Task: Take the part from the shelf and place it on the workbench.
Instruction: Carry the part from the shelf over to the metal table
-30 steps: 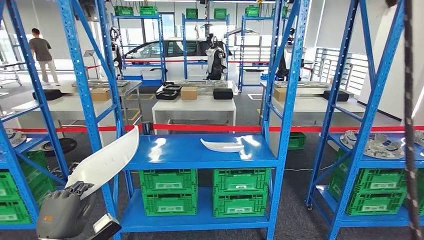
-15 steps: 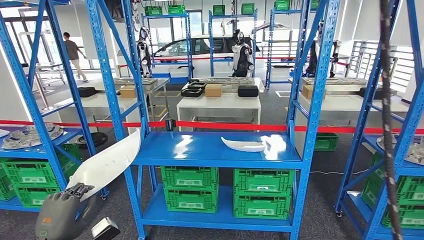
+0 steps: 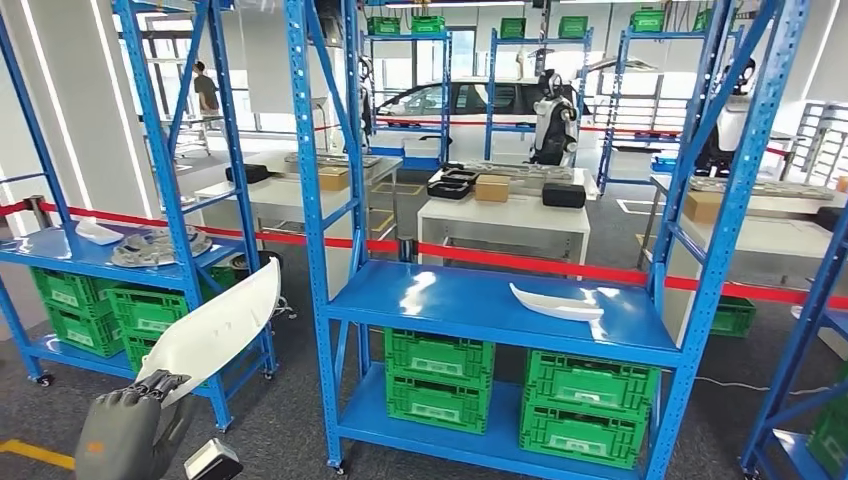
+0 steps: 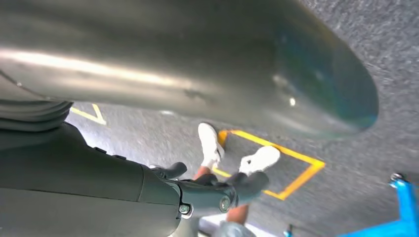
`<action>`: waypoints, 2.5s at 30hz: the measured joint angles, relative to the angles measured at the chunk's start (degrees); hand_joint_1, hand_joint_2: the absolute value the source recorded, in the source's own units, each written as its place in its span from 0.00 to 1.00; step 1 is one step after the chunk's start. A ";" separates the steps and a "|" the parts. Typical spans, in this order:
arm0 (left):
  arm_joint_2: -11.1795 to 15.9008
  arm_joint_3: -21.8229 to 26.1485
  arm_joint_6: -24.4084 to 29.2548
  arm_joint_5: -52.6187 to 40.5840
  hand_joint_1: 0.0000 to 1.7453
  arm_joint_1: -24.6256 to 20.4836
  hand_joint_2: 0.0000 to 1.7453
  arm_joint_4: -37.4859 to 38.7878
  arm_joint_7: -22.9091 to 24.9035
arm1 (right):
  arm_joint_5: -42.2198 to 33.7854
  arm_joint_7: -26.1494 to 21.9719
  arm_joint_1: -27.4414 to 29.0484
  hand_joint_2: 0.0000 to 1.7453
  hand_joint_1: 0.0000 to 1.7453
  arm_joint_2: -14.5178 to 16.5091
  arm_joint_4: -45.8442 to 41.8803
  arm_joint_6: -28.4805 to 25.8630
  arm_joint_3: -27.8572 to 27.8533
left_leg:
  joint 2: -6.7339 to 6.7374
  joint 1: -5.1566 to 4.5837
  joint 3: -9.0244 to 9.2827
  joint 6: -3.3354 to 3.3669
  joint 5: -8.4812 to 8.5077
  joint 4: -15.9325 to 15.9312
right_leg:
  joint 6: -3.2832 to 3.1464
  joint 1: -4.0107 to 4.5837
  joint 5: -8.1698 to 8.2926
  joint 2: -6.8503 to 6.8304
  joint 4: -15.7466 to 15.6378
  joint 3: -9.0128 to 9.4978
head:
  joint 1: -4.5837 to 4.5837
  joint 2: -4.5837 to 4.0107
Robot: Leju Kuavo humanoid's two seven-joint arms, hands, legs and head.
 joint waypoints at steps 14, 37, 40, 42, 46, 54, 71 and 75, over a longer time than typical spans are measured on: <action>1.50 0.93 -0.10 0.26 1.00 -0.10 1.00 -0.18 0.99 | -0.36 -1.59 -0.07 0.00 0.00 -0.66 -0.04 -0.75 -0.93 | -4.77 -0.03 -2.62 -2.43 -0.87 3.02 | -1.88 -0.20 3.24 3.59 -5.38 2.37 | -0.06 0.00; 2.81 1.14 -1.19 -0.85 1.00 1.80 1.00 -3.77 1.65 | -0.66 -1.50 0.09 0.00 0.00 -0.50 -0.07 0.08 -2.86 | -4.50 -0.01 -1.24 0.00 0.53 1.12 | -0.19 0.13 -0.14 3.79 3.70 -1.47 | 0.15 0.00; 2.62 1.22 -1.39 -1.07 1.00 1.10 1.00 -3.73 1.67 | -0.64 -0.85 0.02 0.00 0.00 -0.67 -0.07 -0.25 -3.06 | -6.82 0.04 -1.88 -0.97 0.50 1.67 | -0.40 -0.08 2.55 6.55 -4.59 2.08 | 0.10 0.00; 2.59 1.32 -1.63 -1.12 1.00 0.85 1.00 -3.69 1.60 | -0.63 -0.60 -0.08 0.00 0.00 -0.68 -0.07 -0.41 -3.31 | -8.16 0.15 -2.26 -1.80 0.89 1.34 | -0.97 0.00 2.55 5.67 -4.89 2.35 | 0.08 0.00; 2.77 1.45 -1.70 -1.15 1.00 0.50 1.00 -3.60 1.58 | -0.44 -0.67 -0.24 0.00 0.00 -0.70 -0.08 -0.50 -3.74 | -2.65 -0.07 -5.07 -2.76 -2.05 6.66 | -2.54 -0.01 3.06 3.04 -5.71 3.01 | -0.22 0.00; 2.74 1.61 -0.78 -0.96 1.00 1.23 1.00 -3.17 0.64 | 0.01 -1.24 0.01 0.00 0.00 -0.70 -0.09 -0.47 -3.87 | 3.29 0.05 -2.86 -2.60 -0.32 4.02 | -2.20 0.43 2.27 -2.52 -5.63 3.62 | -0.41 0.00; 2.14 1.93 -1.18 -0.97 1.00 1.30 1.00 -3.52 0.71 | 0.34 -1.06 0.22 0.00 0.00 -0.69 -0.07 -0.16 -4.09 | -7.20 0.23 -1.80 -1.25 0.75 1.34 | -0.15 -0.29 2.40 7.26 -5.00 2.63 | 0.15 0.00; 2.67 1.93 -1.43 -0.96 1.00 1.27 1.00 -3.53 0.54 | 0.29 -0.85 0.07 0.00 0.00 -0.68 -0.07 -0.25 -4.16 | -5.83 0.21 -3.17 -2.61 0.26 2.49 | -1.70 -0.15 2.95 4.51 -5.76 3.15 | -0.04 0.00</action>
